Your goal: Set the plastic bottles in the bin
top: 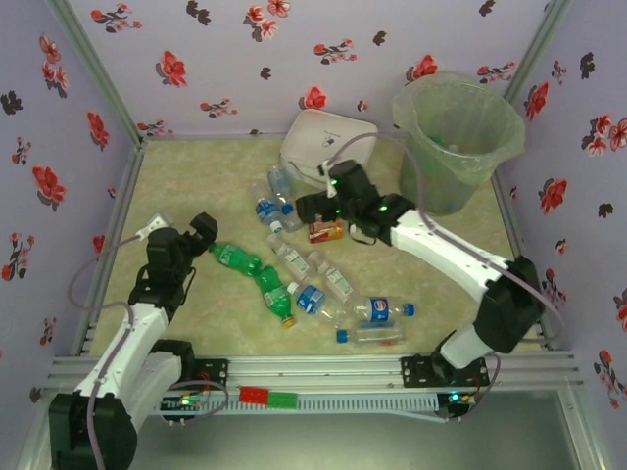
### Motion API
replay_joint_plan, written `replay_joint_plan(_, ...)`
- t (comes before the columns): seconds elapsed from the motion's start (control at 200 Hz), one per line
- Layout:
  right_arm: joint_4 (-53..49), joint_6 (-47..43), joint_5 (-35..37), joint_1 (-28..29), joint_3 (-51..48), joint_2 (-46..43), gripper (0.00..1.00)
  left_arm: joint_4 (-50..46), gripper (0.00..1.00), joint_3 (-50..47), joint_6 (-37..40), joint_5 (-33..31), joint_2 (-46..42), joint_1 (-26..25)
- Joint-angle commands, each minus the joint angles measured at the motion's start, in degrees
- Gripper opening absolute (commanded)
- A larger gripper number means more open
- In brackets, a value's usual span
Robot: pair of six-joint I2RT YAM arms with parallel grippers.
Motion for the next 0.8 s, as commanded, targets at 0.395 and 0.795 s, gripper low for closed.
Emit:
replay_joint_plan(0.395,-17.86,15.60,6.09,19.53,16.81,20.98,0.87,-2.11,1.00,-3.02,-3.49,5.03,-0.93,4.52)
replay_joint_plan(0.795,-17.72,17.10,13.13,23.91,18.83,28.88,0.80,-2.80,1.00,-4.13,-3.64,5.69,-1.80,4.62)
